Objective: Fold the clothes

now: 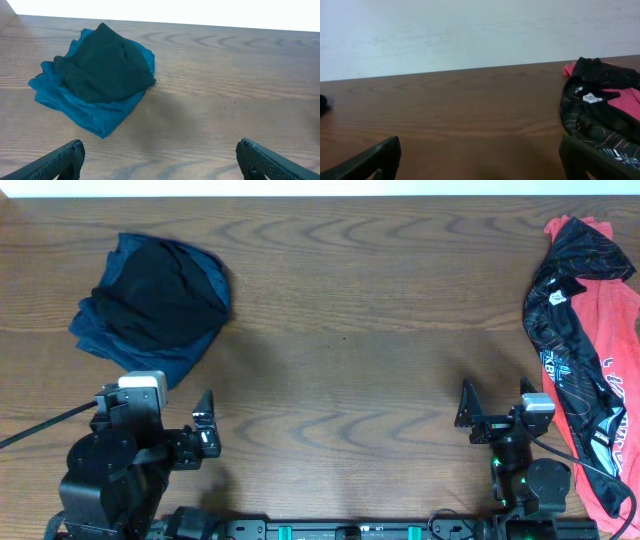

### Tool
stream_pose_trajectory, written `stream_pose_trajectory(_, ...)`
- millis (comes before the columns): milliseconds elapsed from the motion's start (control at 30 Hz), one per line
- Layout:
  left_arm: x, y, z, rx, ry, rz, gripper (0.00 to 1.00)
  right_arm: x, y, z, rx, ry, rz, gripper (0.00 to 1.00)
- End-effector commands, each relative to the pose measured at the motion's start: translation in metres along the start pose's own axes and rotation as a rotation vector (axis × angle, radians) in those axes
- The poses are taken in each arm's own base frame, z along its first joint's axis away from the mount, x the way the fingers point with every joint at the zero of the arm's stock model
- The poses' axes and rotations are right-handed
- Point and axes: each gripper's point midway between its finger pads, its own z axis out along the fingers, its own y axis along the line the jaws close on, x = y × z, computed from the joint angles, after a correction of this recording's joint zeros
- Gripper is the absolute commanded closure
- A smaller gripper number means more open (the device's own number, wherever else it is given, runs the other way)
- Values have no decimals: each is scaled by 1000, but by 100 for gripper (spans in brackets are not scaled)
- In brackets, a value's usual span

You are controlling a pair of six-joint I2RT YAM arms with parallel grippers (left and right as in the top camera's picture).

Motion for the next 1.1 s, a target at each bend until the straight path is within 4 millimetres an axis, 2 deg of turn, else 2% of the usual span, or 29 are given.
stream_pose_trajectory(0,-1,1,-1,-7,-5,-5,2,0,0,0,-2,-1,-14,1)
stream_pose_trajectory(867,-1,2,-3,-6,-12,-6,2,0,0,0,-2,-1,-14,1)
stream_pose_trajectory(1000,-1,12,-8,-51,-37,-16,2,0,0,0,-2,-1,-14,1)
stream_pose_trajectory(1067,6,20,-10,-84,-44,-10,2,0,0,0,-2,-1,-14,1)
